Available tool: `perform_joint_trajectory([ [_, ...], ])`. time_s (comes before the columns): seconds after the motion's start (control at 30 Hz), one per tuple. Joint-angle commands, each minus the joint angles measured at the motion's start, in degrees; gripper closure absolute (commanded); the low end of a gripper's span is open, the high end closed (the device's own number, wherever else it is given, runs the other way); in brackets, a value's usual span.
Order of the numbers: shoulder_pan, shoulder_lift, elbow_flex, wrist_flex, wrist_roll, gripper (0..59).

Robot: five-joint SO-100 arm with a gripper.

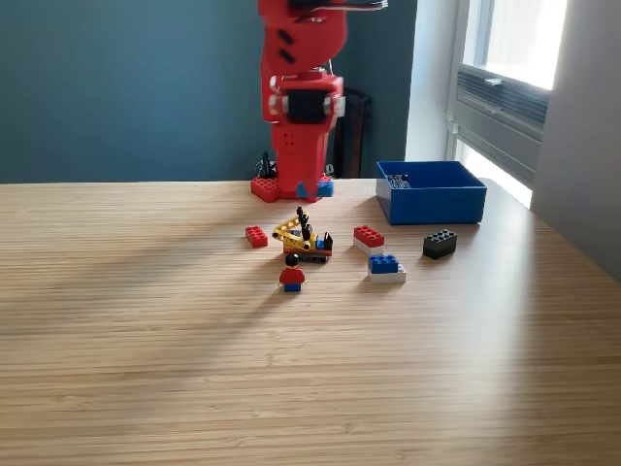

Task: Grasp a lego block and put it in the bin.

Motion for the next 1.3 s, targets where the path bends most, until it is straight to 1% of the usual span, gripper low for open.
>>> perform_joint_trajectory([
  [0.03,-17.84,7.91,1.32,0.97,1.49,58.6],
  [0.27,-39.46,7.91,4.04,0.97,1.14,58.6],
  [0.47,-52.73,7.91,6.68,0.88,0.18,58.6],
  [0.57,-55.63,7.82,7.56,0.79,-0.26,58.6],
  [0.73,-55.2,7.82,7.73,0.7,-1.58,58.3],
  [0.77,-55.2,7.82,7.91,0.79,-1.67,52.2],
  [0.8,-55.2,7.82,8.09,0.79,-1.67,43.3],
  [0.87,-55.02,7.82,8.53,0.79,-1.67,32.6],
  [0.9,-54.84,7.82,8.7,0.79,-1.76,30.0],
  [0.97,-54.49,7.82,9.05,0.79,-1.76,28.6],
  [1.07,-52.73,7.82,9.05,0.79,-1.58,30.4],
  [1.13,-50.98,7.82,8.96,0.79,-1.41,34.1],
  [1.17,-49.83,7.82,8.79,0.79,-1.32,37.8],
  [1.27,-44.82,7.82,8.53,0.79,-1.05,52.4],
  [1.3,-42.36,7.82,8.17,0.7,-0.79,55.5],
])
